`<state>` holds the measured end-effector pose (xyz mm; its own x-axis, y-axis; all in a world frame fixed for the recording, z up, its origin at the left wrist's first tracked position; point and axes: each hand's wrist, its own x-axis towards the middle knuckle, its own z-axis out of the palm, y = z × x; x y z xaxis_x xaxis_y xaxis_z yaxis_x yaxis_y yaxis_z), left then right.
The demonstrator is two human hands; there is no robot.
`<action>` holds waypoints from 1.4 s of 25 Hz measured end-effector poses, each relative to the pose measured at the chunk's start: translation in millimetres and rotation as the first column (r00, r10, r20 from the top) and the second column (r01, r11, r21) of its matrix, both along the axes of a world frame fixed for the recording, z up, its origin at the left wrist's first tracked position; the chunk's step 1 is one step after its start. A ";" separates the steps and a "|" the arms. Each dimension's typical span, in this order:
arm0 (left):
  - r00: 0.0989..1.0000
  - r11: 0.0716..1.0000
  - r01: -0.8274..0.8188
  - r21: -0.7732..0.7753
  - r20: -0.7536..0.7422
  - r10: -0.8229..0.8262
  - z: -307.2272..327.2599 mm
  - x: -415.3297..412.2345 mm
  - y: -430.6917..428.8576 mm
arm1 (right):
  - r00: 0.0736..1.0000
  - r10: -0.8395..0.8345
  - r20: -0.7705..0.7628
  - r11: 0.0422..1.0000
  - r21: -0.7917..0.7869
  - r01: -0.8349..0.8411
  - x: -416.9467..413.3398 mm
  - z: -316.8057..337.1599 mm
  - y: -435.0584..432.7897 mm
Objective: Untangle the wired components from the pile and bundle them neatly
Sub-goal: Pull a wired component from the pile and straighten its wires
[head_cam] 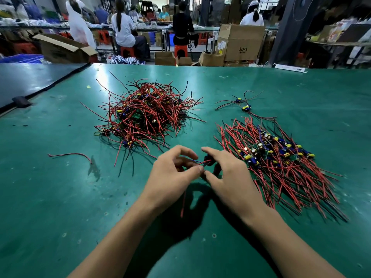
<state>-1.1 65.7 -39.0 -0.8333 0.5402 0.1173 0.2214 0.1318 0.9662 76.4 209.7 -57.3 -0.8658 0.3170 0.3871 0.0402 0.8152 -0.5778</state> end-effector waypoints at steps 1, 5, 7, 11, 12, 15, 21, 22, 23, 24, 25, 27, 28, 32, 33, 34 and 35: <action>0.997 0.997 0.059 0.057 0.050 -0.062 1.7 2.9 1.2 | 0.999 0.005 -0.040 1.000 -0.020 -0.005 -0.4 -0.4 1.7; 0.992 0.974 0.002 0.225 0.124 -0.030 4.0 3.3 3.7 | 0.978 -0.126 -0.169 0.949 -0.308 0.069 -3.0 1.4 2.5; 0.988 0.989 0.008 0.147 0.149 -0.031 0.1 3.3 4.0 | 0.962 -0.170 -0.212 0.836 -0.547 0.027 -5.3 4.3 3.2; 0.891 0.982 0.108 0.155 0.422 -0.165 -2.9 9.3 8.9 | 0.961 -0.073 -0.267 0.580 -0.795 -0.177 -3.0 12.7 1.0; 0.833 0.968 0.103 0.228 0.513 -0.209 -1.5 8.6 10.9 | 0.965 -0.003 -0.263 0.514 -0.828 -0.224 -2.7 12.5 -2.9; 0.710 0.938 0.075 0.339 0.642 -0.289 0.4 4.0 12.3 | 0.955 0.168 -0.243 0.445 -0.846 -0.294 -3.5 9.9 -13.8; 0.666 0.893 0.073 0.444 0.645 -0.375 -5.3 -1.2 4.3 | 0.921 0.306 -0.240 0.459 -0.811 -0.364 -0.6 13.8 -6.8; 0.676 0.889 0.076 0.453 0.632 -0.380 -5.5 -2.5 3.7 | 0.915 0.333 -0.227 0.478 -0.796 -0.371 -0.1 14.2 -3.3; 0.686 0.887 0.086 0.454 0.618 -0.383 -5.2 -3.5 3.2 | 0.913 0.351 -0.208 0.506 -0.778 -0.372 -0.5 14.2 0.3; 0.694 0.889 0.096 0.448 0.610 -0.382 -4.8 -4.6 2.5 | 0.915 0.356 -0.188 0.534 -0.763 -0.364 -0.4 15.1 3.9; 0.699 0.895 0.100 0.434 0.609 -0.373 -3.6 -5.1 1.1 | 0.922 0.347 -0.172 0.555 -0.755 -0.350 -0.1 15.4 7.6; 0.703 0.910 0.111 0.400 0.616 -0.356 -3.1 -7.0 -1.1 | 0.948 0.286 -0.142 0.610 -0.735 -0.294 1.0 16.0 12.3; 0.705 0.912 0.132 0.387 0.610 -0.361 -3.5 -7.5 -1.5 | 0.962 0.241 -0.129 0.644 -0.720 -0.258 1.1 16.4 13.1; 0.737 0.907 0.204 0.369 0.551 -0.391 -4.9 -5.4 1.2 | 0.985 0.076 -0.153 0.539 -0.825 -0.170 -4.6 11.4 7.2; 0.754 0.907 0.211 0.365 0.530 -0.388 -5.6 -4.3 2.5 | 0.986 0.062 -0.153 0.471 -0.867 -0.164 -6.5 9.9 5.0; 0.770 0.905 0.217 0.366 0.505 -0.390 -6.4 -3.4 3.0 | 0.986 0.054 -0.156 0.401 -0.901 -0.164 -7.7 9.1 3.0; 0.781 0.901 0.226 0.370 0.483 -0.395 -6.6 -2.4 3.2 | 0.988 0.040 -0.151 0.340 -0.927 -0.156 -8.6 8.3 1.4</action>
<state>-3.5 68.9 -45.6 -0.5973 0.7945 -0.1097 -0.3593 -0.1428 0.9222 67.8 211.2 -49.0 -0.8992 0.4365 -0.0310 -0.0951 -0.2641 -0.9598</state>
